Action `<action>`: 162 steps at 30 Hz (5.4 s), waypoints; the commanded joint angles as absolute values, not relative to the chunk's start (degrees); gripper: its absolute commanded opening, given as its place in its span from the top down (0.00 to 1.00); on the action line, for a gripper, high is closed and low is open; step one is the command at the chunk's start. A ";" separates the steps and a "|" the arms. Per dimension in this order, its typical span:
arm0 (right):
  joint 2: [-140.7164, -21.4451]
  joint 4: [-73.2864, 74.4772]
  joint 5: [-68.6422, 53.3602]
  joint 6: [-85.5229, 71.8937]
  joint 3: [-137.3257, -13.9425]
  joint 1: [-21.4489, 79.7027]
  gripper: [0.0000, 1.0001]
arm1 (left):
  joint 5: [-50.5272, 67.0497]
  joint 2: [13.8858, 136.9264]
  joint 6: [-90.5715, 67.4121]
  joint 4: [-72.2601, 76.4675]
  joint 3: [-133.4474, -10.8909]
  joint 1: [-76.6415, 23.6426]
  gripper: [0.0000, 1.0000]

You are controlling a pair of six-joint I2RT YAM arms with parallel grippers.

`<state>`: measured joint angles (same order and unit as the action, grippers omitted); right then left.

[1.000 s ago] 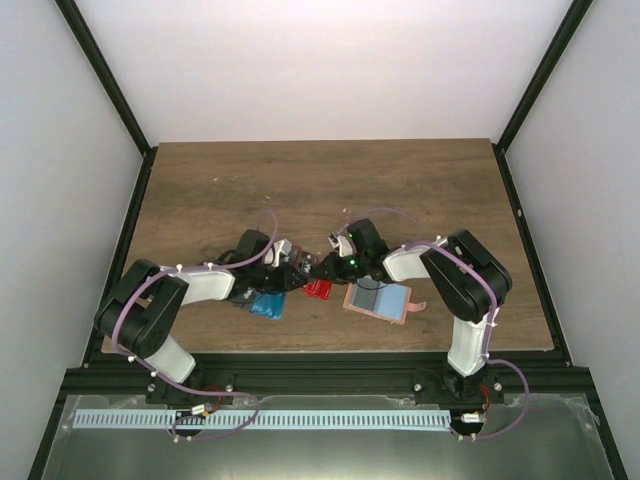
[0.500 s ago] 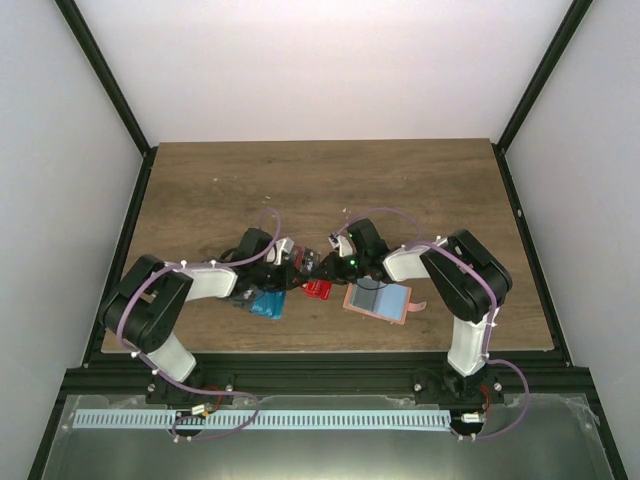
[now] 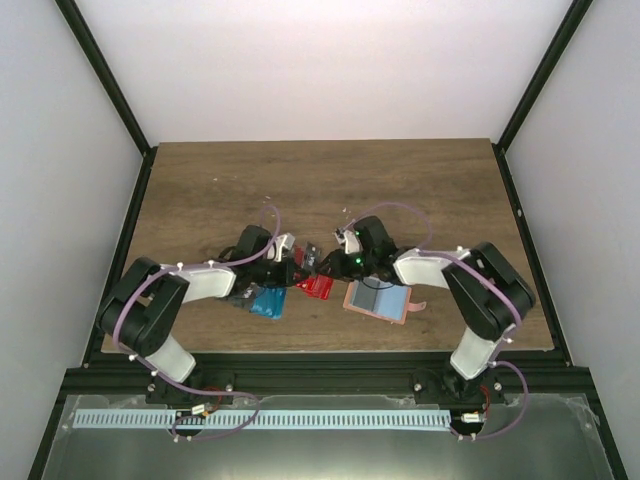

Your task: Put the credit cards into the card holder

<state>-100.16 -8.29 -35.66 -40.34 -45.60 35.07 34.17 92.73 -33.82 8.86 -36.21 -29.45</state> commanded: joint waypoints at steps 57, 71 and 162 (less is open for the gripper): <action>-51.77 -25.86 -57.44 -45.60 -23.57 25.75 0.99 | 50.66 72.34 -36.86 23.76 -41.36 -37.44 0.73; -53.07 -19.16 -53.53 -43.14 -25.87 25.76 0.67 | 50.21 73.61 -37.66 24.56 -40.87 -37.88 0.96; -45.01 27.86 -4.57 -60.77 -15.56 25.75 0.80 | 34.09 114.34 -45.97 13.58 -57.27 -47.61 0.96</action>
